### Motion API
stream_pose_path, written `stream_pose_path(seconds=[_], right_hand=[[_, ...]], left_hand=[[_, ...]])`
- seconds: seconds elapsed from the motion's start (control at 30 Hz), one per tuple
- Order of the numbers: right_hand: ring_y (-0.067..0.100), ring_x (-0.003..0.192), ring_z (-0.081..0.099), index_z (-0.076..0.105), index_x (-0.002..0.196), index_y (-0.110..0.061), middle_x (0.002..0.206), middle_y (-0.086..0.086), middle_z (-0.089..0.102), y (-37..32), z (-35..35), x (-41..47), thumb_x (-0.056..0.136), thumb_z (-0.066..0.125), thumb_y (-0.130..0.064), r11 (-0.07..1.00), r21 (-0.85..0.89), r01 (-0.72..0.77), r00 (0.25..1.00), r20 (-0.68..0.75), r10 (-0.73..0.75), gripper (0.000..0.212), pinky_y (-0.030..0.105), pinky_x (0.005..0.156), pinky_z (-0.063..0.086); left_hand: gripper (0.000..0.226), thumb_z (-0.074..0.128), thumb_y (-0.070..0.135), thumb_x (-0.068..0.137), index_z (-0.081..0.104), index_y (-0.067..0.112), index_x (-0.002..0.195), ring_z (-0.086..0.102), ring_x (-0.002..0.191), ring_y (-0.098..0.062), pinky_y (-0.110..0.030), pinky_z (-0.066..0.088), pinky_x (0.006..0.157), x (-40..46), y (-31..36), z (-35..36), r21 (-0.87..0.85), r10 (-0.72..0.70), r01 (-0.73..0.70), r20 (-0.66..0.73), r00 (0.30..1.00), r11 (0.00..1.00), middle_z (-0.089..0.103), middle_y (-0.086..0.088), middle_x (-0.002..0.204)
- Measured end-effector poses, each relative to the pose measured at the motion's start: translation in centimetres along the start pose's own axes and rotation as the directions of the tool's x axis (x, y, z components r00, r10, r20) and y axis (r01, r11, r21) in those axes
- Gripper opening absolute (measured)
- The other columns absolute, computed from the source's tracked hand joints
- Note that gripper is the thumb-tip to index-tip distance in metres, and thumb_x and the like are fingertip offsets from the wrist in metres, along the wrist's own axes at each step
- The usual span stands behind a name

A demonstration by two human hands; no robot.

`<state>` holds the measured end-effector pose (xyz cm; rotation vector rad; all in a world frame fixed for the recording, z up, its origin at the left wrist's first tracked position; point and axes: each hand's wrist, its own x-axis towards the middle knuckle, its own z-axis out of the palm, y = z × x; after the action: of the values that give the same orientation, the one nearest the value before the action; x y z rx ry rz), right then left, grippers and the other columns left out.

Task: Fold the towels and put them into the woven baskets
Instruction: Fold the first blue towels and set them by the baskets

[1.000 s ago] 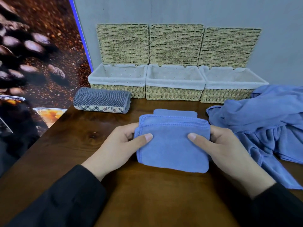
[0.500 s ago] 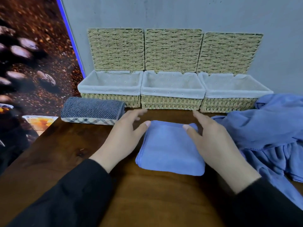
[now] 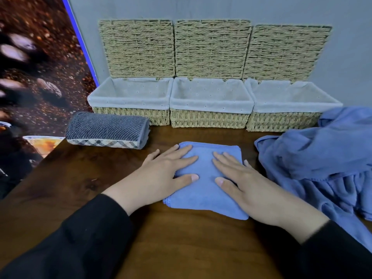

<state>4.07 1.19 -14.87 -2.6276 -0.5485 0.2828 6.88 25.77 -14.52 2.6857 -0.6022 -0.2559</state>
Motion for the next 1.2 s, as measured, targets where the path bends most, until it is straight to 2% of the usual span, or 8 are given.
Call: stream_pose_path(seconds=[0.2, 0.43, 0.57, 0.67, 0.77, 0.83, 1.07, 1.2], right_hand=[[-0.019, 0.142, 0.021, 0.056, 0.141, -0.039, 0.151, -0.032, 0.041, -0.5, 0.1, -2.1, 0.097, 0.030, -0.067, 0.988, 0.027, 0.151, 0.963, -0.231, -0.141, 0.058, 0.034, 0.127, 0.011], [-0.019, 0.141, -0.025, 0.012, 0.156, -0.050, 0.156, -0.045, -0.013, -0.5, 0.1, -3.6, 0.082, 0.041, -0.082, 0.983, -0.126, 0.136, 0.986, 0.113, -0.122, 0.085, 0.026, 0.123, -0.013], [-0.017, 0.141, 0.026, 0.054, 0.134, -0.045, 0.147, -0.039, 0.039, 0.3, 0.5, -3.2, 0.091, 0.061, -0.056, 0.987, -0.027, 0.157, 0.966, -0.202, -0.159, 0.045, 0.027, 0.123, 0.023], [0.000, 0.104, 0.061, 0.063, 0.109, -0.039, 0.111, -0.022, 0.065, -0.1, 0.1, -3.1, 0.094, 0.060, -0.043, 0.984, 0.093, 0.149, 0.936, -0.334, -0.110, 0.015, 0.028, 0.088, 0.050], [0.006, 0.079, 0.060, 0.060, 0.100, -0.039, 0.087, -0.016, 0.064, -0.7, -0.8, -3.6, 0.093, 0.063, -0.045, 0.974, 0.199, 0.112, 0.938, -0.345, -0.037, 0.009, 0.021, 0.066, 0.043], [0.001, 0.094, 0.058, 0.053, 0.105, -0.048, 0.102, -0.024, 0.062, -0.9, -1.1, -4.0, 0.084, 0.069, -0.058, 0.977, 0.202, 0.064, 0.957, -0.290, -0.003, 0.028, 0.021, 0.074, 0.045], [0.019, 0.056, 0.047, 0.056, 0.104, -0.043, 0.071, 0.009, 0.057, -2.1, -1.2, -3.9, 0.085, 0.068, -0.055, 0.949, 0.314, 0.032, 0.937, -0.341, 0.082, 0.025, 0.031, 0.056, 0.038], [0.027, 0.070, 0.060, 0.056, 0.108, -0.044, 0.078, 0.009, 0.059, -2.0, -0.6, -3.3, 0.086, 0.068, -0.048, 0.909, 0.415, 0.026, 0.890, -0.424, 0.168, 0.026, 0.047, 0.066, 0.052]], left_hand=[[0.059, 0.044, 0.064, 0.096, 0.032, 0.049, 0.152, -0.010, 0.150, 0.008, -0.041, -0.007, 0.125, -0.2, -0.2, 0.3, 0.018, 0.015, -0.014, -0.058, 0.998, 1.000, 0.004, 0.028, 0.164], [0.066, 0.030, 0.075, 0.088, 0.048, 0.045, 0.145, 0.000, 0.144, 0.020, -0.035, 0.000, 0.126, -2.4, -0.3, 0.0, -0.090, 0.211, -0.212, -0.020, 0.977, 0.973, 0.020, 0.038, 0.156], [0.092, 0.036, 0.093, 0.072, 0.036, 0.046, 0.151, -0.009, 0.143, 0.021, -0.033, -0.006, 0.126, -3.2, -0.2, -0.2, 0.003, 0.202, -0.202, 0.032, 0.979, 0.979, 0.011, 0.038, 0.158], [0.077, 0.060, 0.078, 0.076, 0.043, 0.046, 0.144, 0.001, 0.144, 0.021, -0.025, -0.005, 0.122, -3.1, -0.1, -0.1, 0.021, 0.228, -0.227, -0.025, 0.973, 0.974, 0.023, 0.037, 0.156], [0.022, 0.071, 0.050, 0.087, 0.064, 0.035, 0.102, 0.054, 0.109, 0.010, -0.015, 0.033, 0.100, -3.1, 0.2, -0.3, -0.146, 0.202, -0.244, -0.253, 0.946, 0.959, 0.065, 0.028, 0.111], [0.016, 0.074, 0.038, 0.089, 0.063, 0.028, 0.082, 0.055, 0.075, -0.014, -0.024, 0.040, 0.070, -3.3, 0.5, -0.8, -0.311, 0.142, -0.241, -0.309, 0.940, 0.920, 0.063, 0.005, 0.076], [0.022, 0.074, 0.034, 0.089, 0.061, 0.019, 0.078, 0.053, 0.061, -0.001, -0.016, 0.038, 0.059, -3.6, 0.9, -2.0, -0.510, -0.031, -0.106, -0.253, 0.967, 0.854, 0.058, 0.011, 0.065], [0.021, 0.074, 0.032, 0.090, 0.064, 0.014, 0.086, 0.072, 0.077, -0.016, -0.041, 0.055, 0.077, -3.3, 1.0, -1.8, -0.683, -0.129, -0.040, -0.195, 0.972, 0.730, 0.075, 0.001, 0.081]])
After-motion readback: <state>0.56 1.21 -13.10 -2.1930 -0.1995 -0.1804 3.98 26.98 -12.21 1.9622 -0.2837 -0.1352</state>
